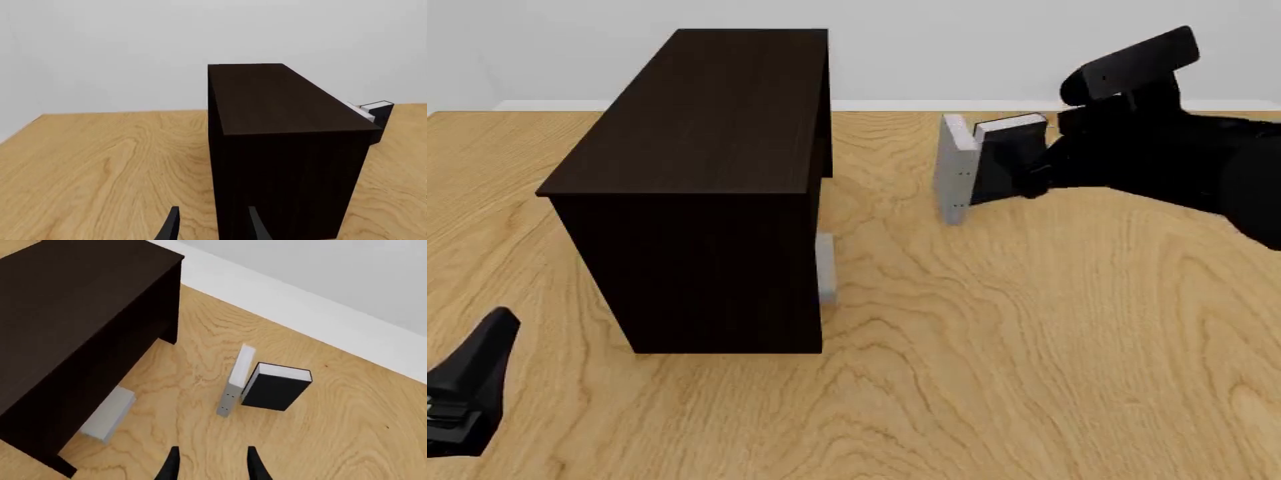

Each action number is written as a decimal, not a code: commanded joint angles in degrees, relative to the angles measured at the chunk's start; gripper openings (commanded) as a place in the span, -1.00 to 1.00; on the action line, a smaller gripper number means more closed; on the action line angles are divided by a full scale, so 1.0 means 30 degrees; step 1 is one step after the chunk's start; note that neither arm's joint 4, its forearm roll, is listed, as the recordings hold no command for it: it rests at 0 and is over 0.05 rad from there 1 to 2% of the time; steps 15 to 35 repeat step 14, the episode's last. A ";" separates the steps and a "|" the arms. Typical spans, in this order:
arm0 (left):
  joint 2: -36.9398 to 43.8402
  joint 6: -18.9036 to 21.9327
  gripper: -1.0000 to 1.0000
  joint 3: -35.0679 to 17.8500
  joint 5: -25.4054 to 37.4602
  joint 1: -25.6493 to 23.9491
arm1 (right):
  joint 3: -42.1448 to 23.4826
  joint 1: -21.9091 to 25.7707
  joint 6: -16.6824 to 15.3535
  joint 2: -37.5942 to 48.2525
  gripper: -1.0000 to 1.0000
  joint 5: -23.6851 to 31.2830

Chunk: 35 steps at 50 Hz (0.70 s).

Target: Pick up the book on the right and place it under the cabinet shelf.

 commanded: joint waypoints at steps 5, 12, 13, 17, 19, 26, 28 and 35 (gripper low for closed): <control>0.0233 -0.0071 1.00 0.0070 -0.0018 0.0031 | 0.3118 -0.1069 0.1197 -0.5426 1.00 -0.0317; 0.0363 -0.0056 1.00 0.0023 -0.0127 -0.0754 | 0.4468 -0.1555 0.0362 -0.8505 1.00 0.0627; 0.0481 -0.0070 1.00 0.0059 -0.0234 -0.0797 | 0.4616 -0.1531 0.0428 -0.8969 1.00 0.0841; 0.0416 -0.0066 1.00 0.0080 -0.0215 -0.0688 | 0.4834 -0.1525 0.0464 -0.9615 1.00 0.1104; 0.0416 -0.0066 1.00 0.0080 -0.0215 -0.0688 | 0.4834 -0.1525 0.0464 -0.9615 1.00 0.1104; 0.0416 -0.0066 1.00 0.0080 -0.0215 -0.0688 | 0.4834 -0.1525 0.0464 -0.9615 1.00 0.1104; 0.0416 -0.0066 1.00 0.0080 -0.0215 -0.0688 | 0.4834 -0.1525 0.0464 -0.9615 1.00 0.1104; 0.0416 -0.0066 1.00 0.0080 -0.0215 -0.0688 | 0.4834 -0.1525 0.0464 -0.9615 1.00 0.1104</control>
